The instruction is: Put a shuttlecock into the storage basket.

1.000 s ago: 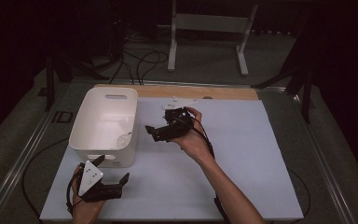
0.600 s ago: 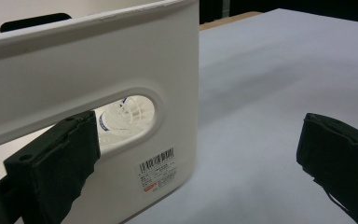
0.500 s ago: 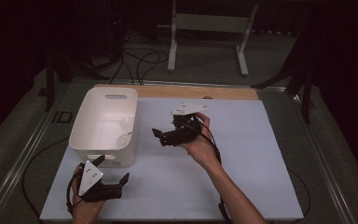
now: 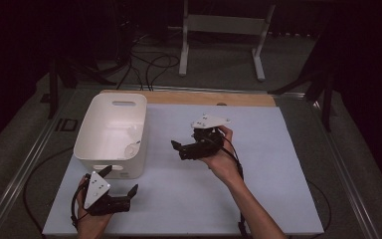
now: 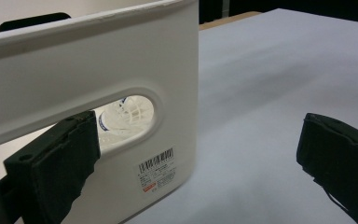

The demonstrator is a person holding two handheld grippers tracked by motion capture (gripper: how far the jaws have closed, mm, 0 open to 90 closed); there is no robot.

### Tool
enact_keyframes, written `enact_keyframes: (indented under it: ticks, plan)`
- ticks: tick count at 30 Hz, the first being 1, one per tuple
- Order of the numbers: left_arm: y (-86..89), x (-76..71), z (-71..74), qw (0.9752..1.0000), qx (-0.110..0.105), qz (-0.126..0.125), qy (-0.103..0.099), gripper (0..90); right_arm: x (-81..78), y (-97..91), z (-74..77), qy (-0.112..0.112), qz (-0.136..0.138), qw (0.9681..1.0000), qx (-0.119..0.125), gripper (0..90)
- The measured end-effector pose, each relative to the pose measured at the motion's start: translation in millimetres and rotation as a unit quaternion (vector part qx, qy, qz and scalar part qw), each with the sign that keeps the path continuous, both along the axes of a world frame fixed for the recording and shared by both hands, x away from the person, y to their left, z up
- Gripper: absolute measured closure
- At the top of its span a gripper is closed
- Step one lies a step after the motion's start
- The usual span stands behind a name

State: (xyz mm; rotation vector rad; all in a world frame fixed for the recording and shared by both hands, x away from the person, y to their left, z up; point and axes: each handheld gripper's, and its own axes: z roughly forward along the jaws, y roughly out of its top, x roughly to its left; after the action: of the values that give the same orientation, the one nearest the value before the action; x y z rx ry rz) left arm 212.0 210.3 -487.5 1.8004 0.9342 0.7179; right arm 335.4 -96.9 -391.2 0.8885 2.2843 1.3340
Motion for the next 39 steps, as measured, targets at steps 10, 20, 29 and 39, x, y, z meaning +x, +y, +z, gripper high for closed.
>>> enact_keyframes:
  ticks: [10, 20, 29, 39]
  plan:
    - [-0.6, 1.5, -0.3, 1.0, 0.0, 0.0, 0.003, 0.1, -3.1, -16.0, -14.8, 0.002, -0.021, 0.9998, -0.002, 7.8]
    - [-0.8, 1.9, -0.4, 1.0, -0.001, 0.0, 0.005, 0.1, -7.0, -32.1, -23.6, 0.003, -0.042, 0.9991, 0.002, 7.8]
    - [-1.7, 1.5, -0.3, 1.0, 0.0, 0.0, 0.004, 0.1, -14.6, -50.6, -28.2, 0.002, -0.055, 0.9984, 0.015, 7.8]
    - [-3.1, 1.5, -0.2, 1.0, -0.001, -0.002, 0.004, 0.1, -25.4, -72.0, -38.6, -0.004, -0.078, 0.9967, 0.023, 7.8]
